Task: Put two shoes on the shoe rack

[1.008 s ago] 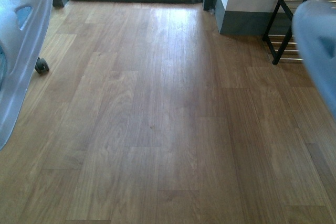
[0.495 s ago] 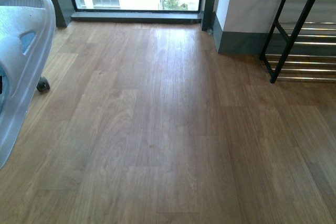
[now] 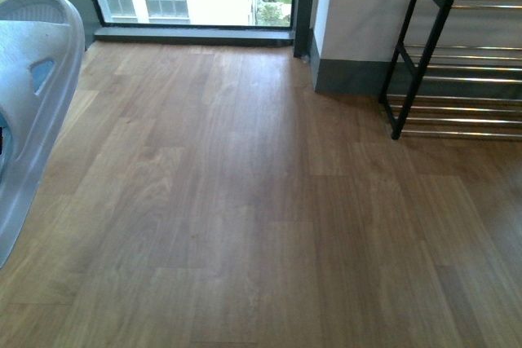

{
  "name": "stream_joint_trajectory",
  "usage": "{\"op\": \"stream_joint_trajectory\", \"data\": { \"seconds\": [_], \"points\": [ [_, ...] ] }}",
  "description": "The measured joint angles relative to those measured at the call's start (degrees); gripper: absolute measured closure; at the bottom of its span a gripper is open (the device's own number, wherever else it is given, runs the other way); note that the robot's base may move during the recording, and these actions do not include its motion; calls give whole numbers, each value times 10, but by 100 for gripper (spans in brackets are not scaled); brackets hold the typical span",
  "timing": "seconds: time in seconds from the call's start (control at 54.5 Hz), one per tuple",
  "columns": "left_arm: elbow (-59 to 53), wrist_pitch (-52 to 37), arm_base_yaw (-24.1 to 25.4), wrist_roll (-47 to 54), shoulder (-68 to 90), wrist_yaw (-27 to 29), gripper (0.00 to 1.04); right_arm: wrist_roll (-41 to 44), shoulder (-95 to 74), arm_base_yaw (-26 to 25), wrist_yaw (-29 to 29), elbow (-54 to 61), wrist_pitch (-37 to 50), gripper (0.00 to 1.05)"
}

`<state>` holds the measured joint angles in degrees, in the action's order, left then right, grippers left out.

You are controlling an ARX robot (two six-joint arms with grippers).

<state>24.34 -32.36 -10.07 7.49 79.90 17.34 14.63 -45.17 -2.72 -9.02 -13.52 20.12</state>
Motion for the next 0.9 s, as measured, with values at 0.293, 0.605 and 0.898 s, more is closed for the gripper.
{"op": "stream_joint_trajectory", "data": {
  "seconds": [0.293, 0.605, 0.898],
  "points": [
    [0, 0, -1, 0, 0, -3, 103, -1, 0, 0, -3, 0, 0, 103],
    [0, 0, -1, 0, 0, -3, 103, -1, 0, 0, -3, 0, 0, 103],
    [0, 0, -6, 0, 0, -8, 103, -1, 0, -2, -6, 0, 0, 103]
  ]
}}
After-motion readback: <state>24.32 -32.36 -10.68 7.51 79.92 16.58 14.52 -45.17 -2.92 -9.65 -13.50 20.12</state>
